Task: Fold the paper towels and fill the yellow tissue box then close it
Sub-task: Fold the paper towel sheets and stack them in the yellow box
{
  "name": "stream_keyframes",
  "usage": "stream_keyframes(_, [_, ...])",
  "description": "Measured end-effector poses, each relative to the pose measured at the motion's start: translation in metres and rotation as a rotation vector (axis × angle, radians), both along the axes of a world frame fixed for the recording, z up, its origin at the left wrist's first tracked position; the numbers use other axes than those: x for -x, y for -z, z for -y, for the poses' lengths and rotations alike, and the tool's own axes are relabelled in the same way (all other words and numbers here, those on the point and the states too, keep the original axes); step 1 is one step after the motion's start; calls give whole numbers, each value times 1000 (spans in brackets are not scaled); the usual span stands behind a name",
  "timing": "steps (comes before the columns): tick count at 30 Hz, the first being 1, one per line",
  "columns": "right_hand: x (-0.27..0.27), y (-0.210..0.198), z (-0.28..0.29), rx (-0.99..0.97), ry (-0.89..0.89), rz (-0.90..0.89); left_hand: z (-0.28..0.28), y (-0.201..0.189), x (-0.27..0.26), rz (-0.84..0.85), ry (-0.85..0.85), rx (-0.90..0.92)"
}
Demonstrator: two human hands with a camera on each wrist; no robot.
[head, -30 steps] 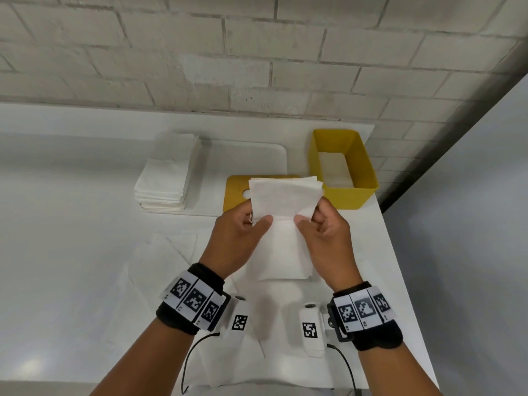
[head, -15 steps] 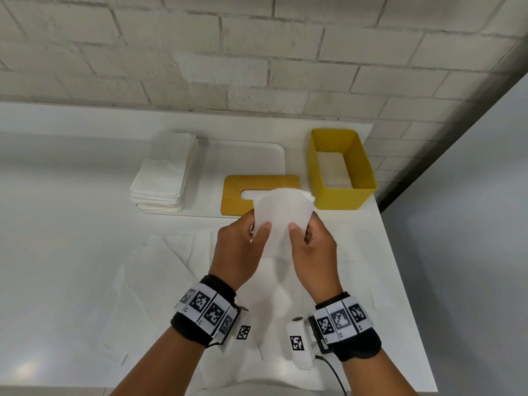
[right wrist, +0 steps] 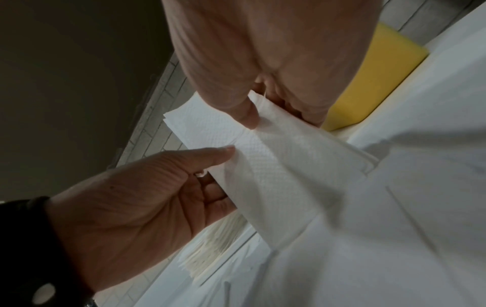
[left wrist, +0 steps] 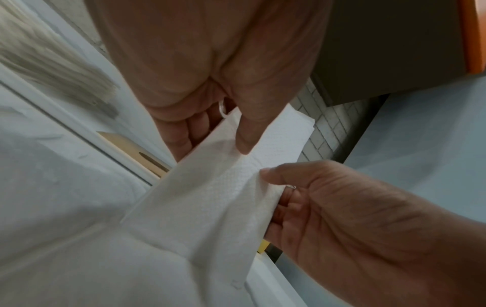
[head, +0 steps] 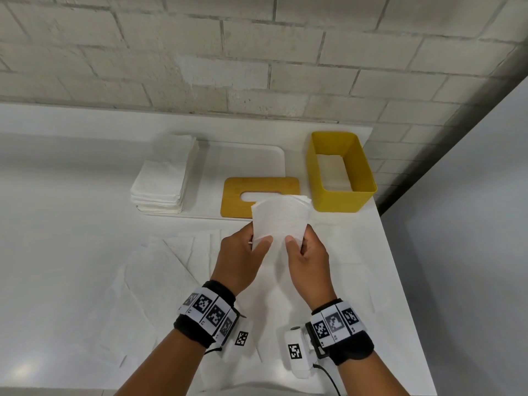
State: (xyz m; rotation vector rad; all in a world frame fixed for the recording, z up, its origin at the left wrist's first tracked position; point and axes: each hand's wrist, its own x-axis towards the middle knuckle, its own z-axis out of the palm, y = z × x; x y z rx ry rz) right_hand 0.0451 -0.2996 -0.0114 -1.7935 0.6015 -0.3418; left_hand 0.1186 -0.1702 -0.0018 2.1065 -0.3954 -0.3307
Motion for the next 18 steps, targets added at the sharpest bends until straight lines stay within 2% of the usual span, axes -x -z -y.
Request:
stream_keyframes(3, [3,2,1,-29,-11,-20,0,1,-3,-17,-25,-1])
stream_keyframes(5, [5,2,5,-72,-8,-1,-2,0,-8,-105,-105,81])
stream_keyframes(8, [8,-1,13,-127,2,28,-5,-2,-15,-499,-203,555])
stream_keyframes(10, [8,-5,12,-269,3,74,-6,-7,-16,-652,-186,773])
stream_keyframes(13, [8,-11,6,-504,-6,153,-3,-14,-14,-708,-163,902])
stream_keyframes(18, [5,-15,4,-447,21,153,-2,-18,-12,-714,-181,977])
